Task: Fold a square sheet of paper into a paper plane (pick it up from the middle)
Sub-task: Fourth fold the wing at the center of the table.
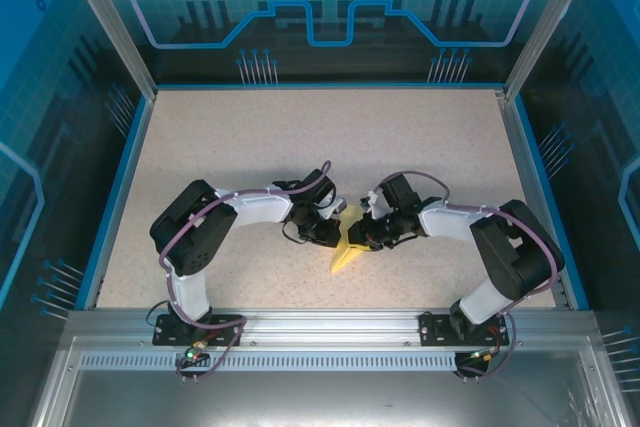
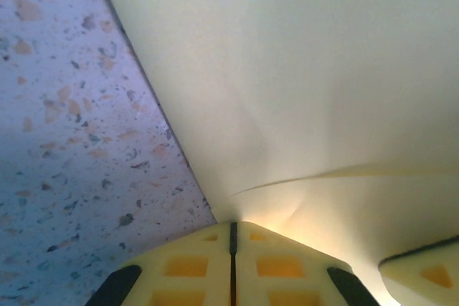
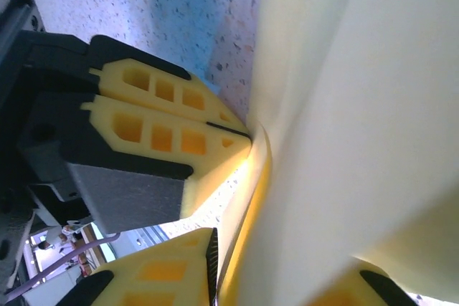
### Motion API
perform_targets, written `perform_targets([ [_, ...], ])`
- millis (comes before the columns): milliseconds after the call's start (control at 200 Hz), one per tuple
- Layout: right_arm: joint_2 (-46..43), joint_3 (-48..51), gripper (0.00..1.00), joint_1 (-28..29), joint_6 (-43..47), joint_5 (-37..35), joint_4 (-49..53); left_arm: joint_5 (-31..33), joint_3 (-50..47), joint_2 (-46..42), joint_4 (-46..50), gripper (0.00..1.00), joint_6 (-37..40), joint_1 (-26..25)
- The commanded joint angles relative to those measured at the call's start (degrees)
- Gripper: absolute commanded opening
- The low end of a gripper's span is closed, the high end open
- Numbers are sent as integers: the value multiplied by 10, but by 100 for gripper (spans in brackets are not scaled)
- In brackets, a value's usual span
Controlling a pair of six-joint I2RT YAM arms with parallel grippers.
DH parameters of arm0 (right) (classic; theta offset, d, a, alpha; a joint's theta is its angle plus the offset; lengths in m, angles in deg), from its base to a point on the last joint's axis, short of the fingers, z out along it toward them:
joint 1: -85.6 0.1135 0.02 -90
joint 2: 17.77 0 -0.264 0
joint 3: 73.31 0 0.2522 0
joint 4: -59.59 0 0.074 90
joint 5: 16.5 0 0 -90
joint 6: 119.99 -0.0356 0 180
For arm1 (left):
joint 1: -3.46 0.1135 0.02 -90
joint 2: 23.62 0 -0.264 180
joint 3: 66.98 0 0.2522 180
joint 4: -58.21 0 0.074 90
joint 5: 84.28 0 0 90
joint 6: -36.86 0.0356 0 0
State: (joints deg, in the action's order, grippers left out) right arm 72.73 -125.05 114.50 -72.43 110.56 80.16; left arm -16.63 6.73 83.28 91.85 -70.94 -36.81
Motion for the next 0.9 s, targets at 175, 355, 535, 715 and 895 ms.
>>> perform_targets([
  [175, 14, -17, 16, 27, 6, -51, 49, 10, -2, 25, -14, 7, 14, -4],
  [355, 27, -38, 12, 38, 11, -74, 74, 10, -6, 20, -16, 7, 13, -3],
  [535, 29, -46, 10, 41, 17, -90, 97, 10, -2, 13, -11, 7, 13, -4],
  [715, 33, -56, 10, 44, 17, -97, 105, 6, -2, 6, -14, 8, 8, -4],
  [895, 39, -64, 10, 46, 18, -99, 111, 1, 0, -4, -12, 8, 5, -3],
])
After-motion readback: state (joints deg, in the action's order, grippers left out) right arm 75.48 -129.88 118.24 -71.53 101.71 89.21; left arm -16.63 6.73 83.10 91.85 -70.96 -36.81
